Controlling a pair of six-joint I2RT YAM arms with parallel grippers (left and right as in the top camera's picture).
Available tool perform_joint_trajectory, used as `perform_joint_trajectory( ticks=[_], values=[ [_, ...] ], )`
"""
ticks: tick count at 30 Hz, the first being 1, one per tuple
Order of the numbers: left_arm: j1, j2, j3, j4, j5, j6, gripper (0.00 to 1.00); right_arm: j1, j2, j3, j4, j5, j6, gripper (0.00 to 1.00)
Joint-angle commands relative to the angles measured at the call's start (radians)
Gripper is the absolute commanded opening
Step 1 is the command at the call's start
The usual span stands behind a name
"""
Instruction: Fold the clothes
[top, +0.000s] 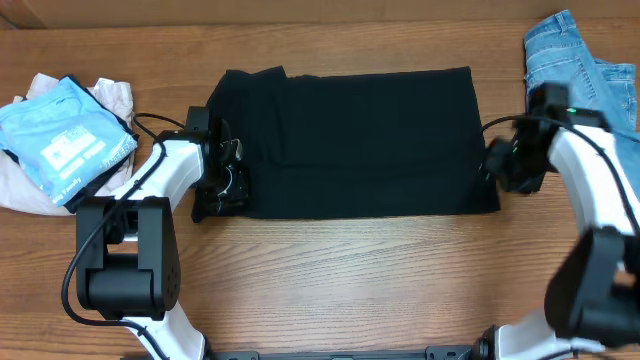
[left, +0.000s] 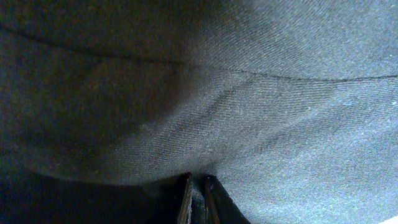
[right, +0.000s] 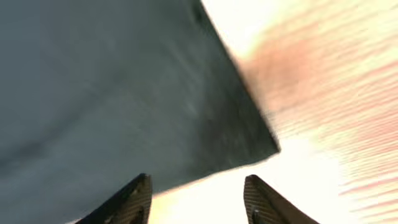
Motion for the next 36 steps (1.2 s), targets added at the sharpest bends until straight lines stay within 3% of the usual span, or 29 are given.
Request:
perform_joint_trajectory(
  ticks=[1, 5, 17, 29, 31, 36],
  values=[
    [-0.006, 0.027, -0.017, 0.003, -0.025, -0.007, 0.13, -0.016, 0.002, 0.009, 0.005, 0.060, 0.001, 0.53],
    [-0.006, 0.027, -0.017, -0.013, -0.043, -0.006, 0.13, -0.034, 0.053, 0.009, 0.020, 0.066, 0.000, 0.58],
    [-0.006, 0.027, -0.017, -0.030, -0.051, -0.006, 0.13, -0.063, 0.174, -0.013, -0.014, 0.086, -0.019, 0.58],
    [-0.006, 0.027, -0.017, -0.034, -0.051, -0.006, 0.13, -0.063, 0.174, -0.204, 0.159, 0.071, -0.019, 0.57],
    [-0.006, 0.027, -0.017, -0.033, -0.051, -0.006, 0.14, -0.063, 0.174, -0.217, 0.181, 0.057, -0.019, 0.51],
    [-0.006, 0.027, -0.017, -0.034, -0.051, -0.006, 0.14, -0.063, 0.174, -0.218, 0.193, 0.053, -0.019, 0.22]
  ],
)
